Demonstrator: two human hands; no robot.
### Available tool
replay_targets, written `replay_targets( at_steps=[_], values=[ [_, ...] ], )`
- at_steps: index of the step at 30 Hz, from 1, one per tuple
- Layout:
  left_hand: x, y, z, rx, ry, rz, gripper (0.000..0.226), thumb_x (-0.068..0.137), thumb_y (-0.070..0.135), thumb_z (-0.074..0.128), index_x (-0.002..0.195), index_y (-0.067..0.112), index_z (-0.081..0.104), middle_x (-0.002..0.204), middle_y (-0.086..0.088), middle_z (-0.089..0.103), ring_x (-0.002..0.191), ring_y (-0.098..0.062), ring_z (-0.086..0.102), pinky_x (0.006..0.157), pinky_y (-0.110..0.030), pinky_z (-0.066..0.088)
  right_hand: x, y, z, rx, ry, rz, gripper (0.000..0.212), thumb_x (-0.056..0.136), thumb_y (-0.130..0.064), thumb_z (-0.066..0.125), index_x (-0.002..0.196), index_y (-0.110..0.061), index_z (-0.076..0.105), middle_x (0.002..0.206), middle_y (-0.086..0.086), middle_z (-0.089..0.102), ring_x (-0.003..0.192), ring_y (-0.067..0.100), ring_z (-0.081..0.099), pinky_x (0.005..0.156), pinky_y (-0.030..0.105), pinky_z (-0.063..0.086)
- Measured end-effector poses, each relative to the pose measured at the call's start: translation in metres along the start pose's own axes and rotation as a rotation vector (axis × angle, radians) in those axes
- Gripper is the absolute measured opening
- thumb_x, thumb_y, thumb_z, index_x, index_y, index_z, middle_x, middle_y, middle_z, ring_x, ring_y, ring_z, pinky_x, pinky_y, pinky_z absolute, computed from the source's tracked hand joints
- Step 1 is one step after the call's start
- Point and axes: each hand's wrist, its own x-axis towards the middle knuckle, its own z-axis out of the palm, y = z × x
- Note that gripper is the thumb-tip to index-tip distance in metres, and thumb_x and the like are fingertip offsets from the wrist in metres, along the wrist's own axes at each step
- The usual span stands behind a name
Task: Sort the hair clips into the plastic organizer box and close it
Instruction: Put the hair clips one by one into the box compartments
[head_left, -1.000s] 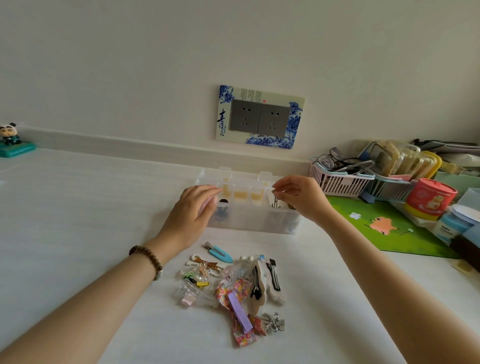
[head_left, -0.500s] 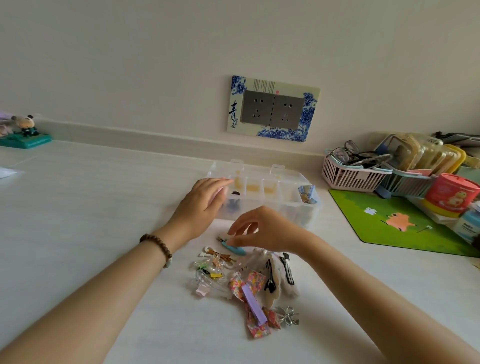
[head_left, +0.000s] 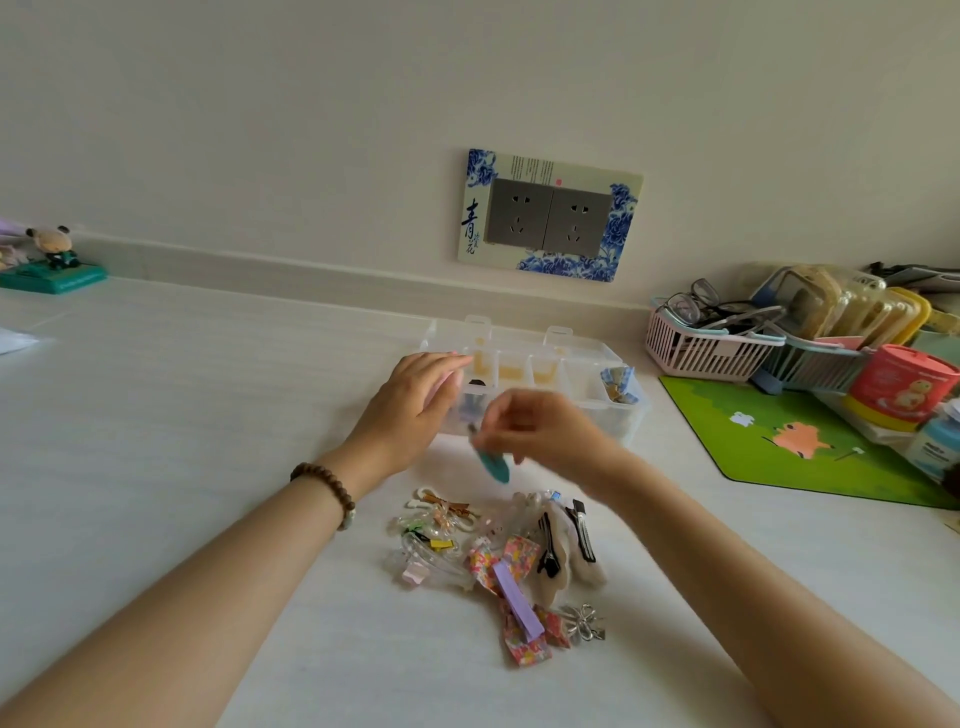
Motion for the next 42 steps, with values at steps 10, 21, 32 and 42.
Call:
replay_targets(
  at_steps=[10,21,32,42],
  values=[
    [0.002,-0.007,0.003,0.055,0.002,0.048,0.039,0.096,0.039,0.030,0.125,0.028,0.054,0.131,0.006,0.049,0.125,-0.004,0.031,0.102,-0.020,0.022,0.002,0.025,-0.081,0.028,0.752,-0.092,0.014,0.080,-0.011,0.069,0.094,-0.012,0.066,0.081,0.001,0.068,0.068,0.007,0.063,0.054,0.009,0.048],
    [0.001,-0.002,0.003,0.047,0.007,0.038,0.037,0.097,0.032,0.032,0.127,0.024,0.052,0.131,0.008,0.048,0.121,0.004,0.027,0.099,-0.015,0.020,-0.001,0.025,-0.073,-0.424,0.669,-0.179,0.013,0.084,-0.022,0.065,0.096,-0.021,0.072,0.095,-0.007,0.067,0.086,0.005,0.059,0.072,0.004,0.040],
    [0.000,-0.001,0.003,0.033,0.023,0.033,0.035,0.097,0.029,0.033,0.126,0.024,0.052,0.131,0.007,0.048,0.122,0.002,0.029,0.100,-0.018,0.023,-0.020,0.008,-0.039,-0.517,-0.267,0.022,0.026,0.077,-0.040,0.069,0.100,-0.027,0.072,0.098,-0.012,0.072,0.085,-0.002,0.064,0.080,0.014,0.049],
    [0.001,-0.002,0.004,0.041,0.026,0.035,0.035,0.097,0.028,0.033,0.125,0.022,0.053,0.132,0.005,0.048,0.121,0.001,0.030,0.100,-0.017,0.022,-0.019,0.014,-0.036,-0.470,-0.341,0.049,0.016,0.079,-0.031,0.070,0.091,-0.021,0.071,0.090,-0.004,0.071,0.079,0.003,0.062,0.083,0.019,0.048]
  ],
)
